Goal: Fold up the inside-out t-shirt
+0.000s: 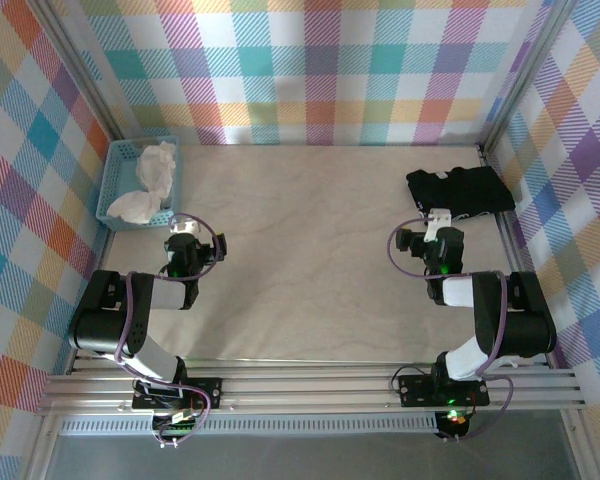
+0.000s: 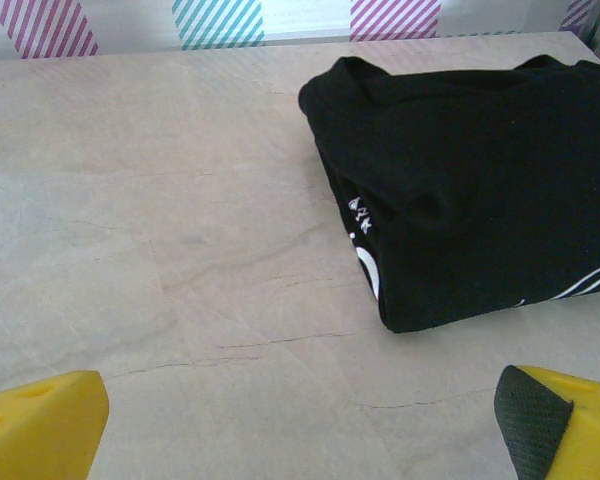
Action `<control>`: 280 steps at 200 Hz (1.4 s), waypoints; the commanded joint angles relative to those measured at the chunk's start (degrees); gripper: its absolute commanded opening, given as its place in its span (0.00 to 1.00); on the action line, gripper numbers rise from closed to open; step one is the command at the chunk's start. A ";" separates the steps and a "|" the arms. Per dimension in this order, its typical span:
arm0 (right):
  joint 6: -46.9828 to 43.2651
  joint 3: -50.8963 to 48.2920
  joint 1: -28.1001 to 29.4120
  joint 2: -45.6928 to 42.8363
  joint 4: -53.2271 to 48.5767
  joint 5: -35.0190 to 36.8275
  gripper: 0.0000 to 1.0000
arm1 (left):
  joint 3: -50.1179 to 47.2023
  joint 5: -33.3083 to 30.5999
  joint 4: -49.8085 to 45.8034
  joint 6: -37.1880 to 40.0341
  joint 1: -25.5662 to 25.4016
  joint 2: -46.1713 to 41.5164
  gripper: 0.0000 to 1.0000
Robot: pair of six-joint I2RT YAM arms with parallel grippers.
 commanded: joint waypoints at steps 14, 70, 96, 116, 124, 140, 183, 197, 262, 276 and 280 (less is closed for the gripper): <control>0.61 -0.28 0.24 0.17 1.28 -0.82 1.00 | 0.45 0.93 1.50 1.00 0.41 -0.22 1.00; 1.74 -0.77 0.53 -7.20 -4.28 2.48 1.00 | 1.83 7.21 -8.66 3.29 -0.01 -8.37 1.00; 7.73 0.32 0.47 -17.73 -17.27 7.00 1.00 | 4.57 6.41 -24.62 -1.08 -0.02 -20.67 1.00; 17.07 1.07 0.38 -24.74 -22.11 5.78 1.00 | 7.91 3.08 -32.73 -12.82 -0.04 -27.33 1.00; 20.22 2.54 0.44 -26.65 -25.24 4.24 1.00 | 10.47 2.81 -37.07 -17.86 0.07 -28.68 1.00; 25.22 4.55 0.58 -28.43 -27.02 -2.53 0.98 | 15.89 7.85 -41.33 -20.75 0.05 -28.50 1.00; 16.05 15.27 15.11 -22.48 -34.96 -7.36 0.95 | 32.81 -4.34 -52.68 -17.69 1.67 -16.15 1.00; 14.81 17.10 18.28 -20.01 -35.46 -8.28 0.95 | 39.22 -8.38 -56.99 -16.60 4.71 -9.19 1.00; 15.59 17.83 19.20 -15.63 -34.06 -9.30 0.98 | 65.53 -3.38 -72.04 -16.22 17.84 20.85 1.00; 16.29 18.11 19.22 -14.40 -34.66 -8.69 0.99 | 71.55 -4.47 -76.46 -14.69 18.42 26.88 1.00; 16.42 18.13 19.19 -14.06 -34.82 -8.55 0.99 | 73.18 -4.53 -77.52 -14.15 18.49 28.41 1.00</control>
